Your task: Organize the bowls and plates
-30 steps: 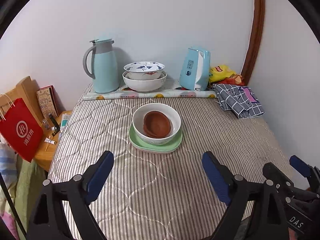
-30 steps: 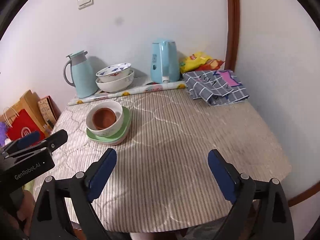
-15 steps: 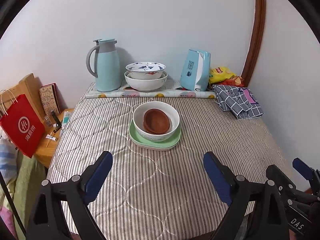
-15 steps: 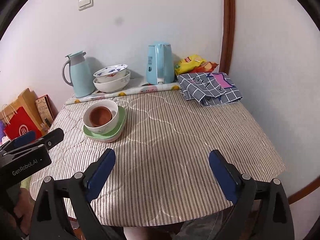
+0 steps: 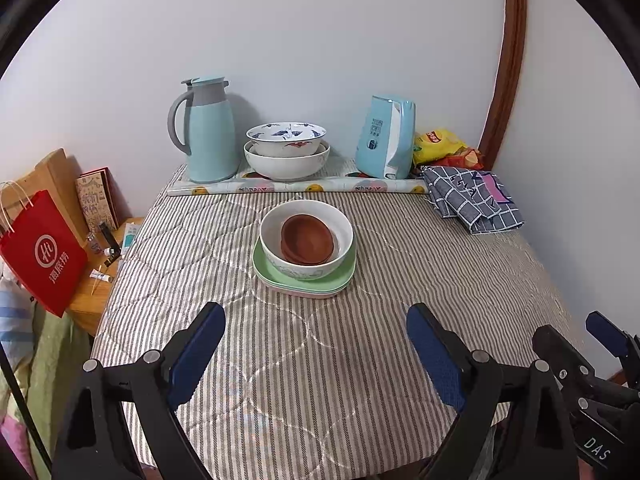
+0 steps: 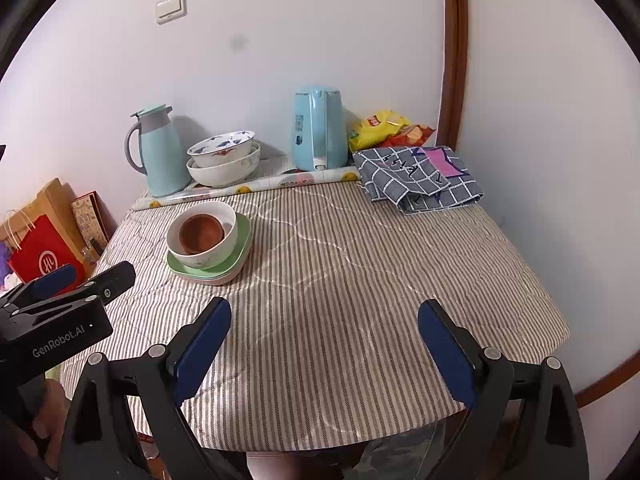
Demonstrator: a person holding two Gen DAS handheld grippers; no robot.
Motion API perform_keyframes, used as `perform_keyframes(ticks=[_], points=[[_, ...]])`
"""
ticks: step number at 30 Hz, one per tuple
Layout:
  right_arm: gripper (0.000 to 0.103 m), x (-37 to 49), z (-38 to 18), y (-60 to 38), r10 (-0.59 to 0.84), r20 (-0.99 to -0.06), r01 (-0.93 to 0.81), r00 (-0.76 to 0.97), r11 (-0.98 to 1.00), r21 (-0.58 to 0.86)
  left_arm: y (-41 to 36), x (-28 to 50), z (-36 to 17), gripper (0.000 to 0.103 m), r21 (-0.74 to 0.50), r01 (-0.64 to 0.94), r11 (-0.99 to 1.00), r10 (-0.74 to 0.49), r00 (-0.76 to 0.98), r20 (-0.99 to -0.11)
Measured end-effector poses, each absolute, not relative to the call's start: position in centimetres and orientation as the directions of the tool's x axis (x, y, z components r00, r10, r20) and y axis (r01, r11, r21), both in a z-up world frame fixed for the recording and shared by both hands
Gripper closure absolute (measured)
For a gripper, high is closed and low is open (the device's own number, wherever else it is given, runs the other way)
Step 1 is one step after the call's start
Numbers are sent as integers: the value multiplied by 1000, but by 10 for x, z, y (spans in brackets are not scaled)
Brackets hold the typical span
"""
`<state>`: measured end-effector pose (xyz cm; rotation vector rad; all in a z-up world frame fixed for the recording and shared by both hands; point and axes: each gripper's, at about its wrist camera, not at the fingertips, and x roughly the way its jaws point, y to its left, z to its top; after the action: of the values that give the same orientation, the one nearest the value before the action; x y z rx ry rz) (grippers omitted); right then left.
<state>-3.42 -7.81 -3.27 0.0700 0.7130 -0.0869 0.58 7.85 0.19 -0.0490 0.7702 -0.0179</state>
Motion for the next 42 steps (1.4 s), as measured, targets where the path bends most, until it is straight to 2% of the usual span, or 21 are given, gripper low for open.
perform_keyframes(ticks=[42], points=[[9, -39, -26, -74, -49, -641, 97, 766, 995, 39, 80, 2, 6, 11, -51, -12, 999, -27, 722, -691]])
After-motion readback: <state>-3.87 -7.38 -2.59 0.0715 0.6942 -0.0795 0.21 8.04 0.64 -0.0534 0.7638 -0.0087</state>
